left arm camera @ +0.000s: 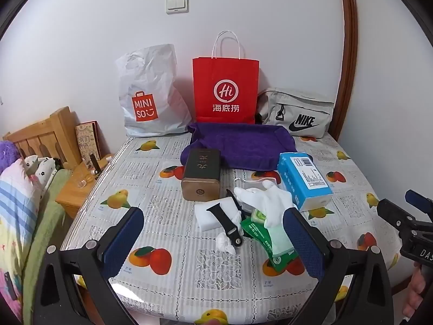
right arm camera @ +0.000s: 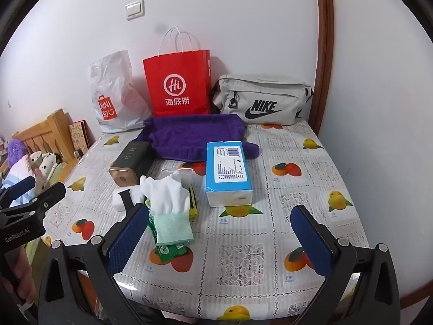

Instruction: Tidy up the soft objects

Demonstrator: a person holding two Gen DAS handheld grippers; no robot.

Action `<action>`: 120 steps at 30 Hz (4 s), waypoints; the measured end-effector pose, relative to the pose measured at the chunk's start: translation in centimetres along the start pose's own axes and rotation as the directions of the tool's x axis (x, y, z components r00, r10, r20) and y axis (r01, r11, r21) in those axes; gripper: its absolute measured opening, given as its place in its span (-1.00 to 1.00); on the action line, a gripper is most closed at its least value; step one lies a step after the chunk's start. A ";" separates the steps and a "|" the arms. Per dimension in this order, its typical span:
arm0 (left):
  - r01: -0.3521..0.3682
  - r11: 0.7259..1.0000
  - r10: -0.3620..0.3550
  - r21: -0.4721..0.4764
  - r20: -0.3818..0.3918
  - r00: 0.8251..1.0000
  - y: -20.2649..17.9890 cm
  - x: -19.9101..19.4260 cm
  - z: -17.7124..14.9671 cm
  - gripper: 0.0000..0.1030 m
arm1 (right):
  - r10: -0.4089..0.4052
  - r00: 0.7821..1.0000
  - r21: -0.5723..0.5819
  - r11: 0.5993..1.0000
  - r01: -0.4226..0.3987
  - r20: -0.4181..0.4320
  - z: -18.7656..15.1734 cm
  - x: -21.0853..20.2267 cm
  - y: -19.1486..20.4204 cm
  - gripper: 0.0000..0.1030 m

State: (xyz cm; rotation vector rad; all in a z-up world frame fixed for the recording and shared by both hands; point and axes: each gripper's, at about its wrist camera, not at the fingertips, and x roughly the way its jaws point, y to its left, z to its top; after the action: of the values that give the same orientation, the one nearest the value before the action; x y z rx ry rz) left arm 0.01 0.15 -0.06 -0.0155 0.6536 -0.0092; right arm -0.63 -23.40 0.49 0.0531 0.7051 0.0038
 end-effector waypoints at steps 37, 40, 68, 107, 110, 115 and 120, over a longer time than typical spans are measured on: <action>-0.001 1.000 0.001 0.006 0.017 1.000 0.3 -1.8 0.1 1.00 | 0.016 0.999 -0.008 1.000 -0.016 0.028 0.4 -1.7 0.2 1.00; 0.000 1.000 0.000 0.006 0.016 1.000 0.3 -1.8 0.1 1.00 | 0.017 0.999 -0.009 1.000 -0.016 0.029 0.4 -1.7 0.2 1.00; -0.002 1.000 0.002 0.007 0.021 1.000 1.2 -2.1 0.5 1.00 | 0.012 0.999 -0.021 1.000 -0.011 0.030 0.4 -1.4 0.8 1.00; 0.002 0.999 -0.004 -0.034 -0.079 0.997 2.1 4.8 -0.4 1.00 | 0.061 0.998 -0.049 0.997 -0.062 -0.019 -0.1 3.8 1.0 1.00; -0.031 0.999 0.026 -0.043 -0.106 0.994 2.8 6.7 -1.2 1.00 | 0.106 0.993 -0.075 0.991 -0.109 -0.052 -0.7 6.3 1.6 0.99; -0.066 0.995 0.053 -0.077 -0.164 0.985 4.3 9.6 -2.5 0.98 | 0.188 0.979 -0.116 0.974 -0.196 -0.075 -1.9 9.5 3.5 0.92; -0.074 0.994 0.055 -0.080 -0.212 0.976 4.9 12.0 -3.8 0.98 | 0.223 0.969 -0.163 0.957 -0.239 -0.107 -2.2 12.9 5.2 0.81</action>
State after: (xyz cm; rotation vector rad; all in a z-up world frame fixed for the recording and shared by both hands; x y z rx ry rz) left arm 7.28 4.86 -10.43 -0.0790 0.8646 0.0816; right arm 7.84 -17.84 -9.32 -0.0332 0.7810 0.2940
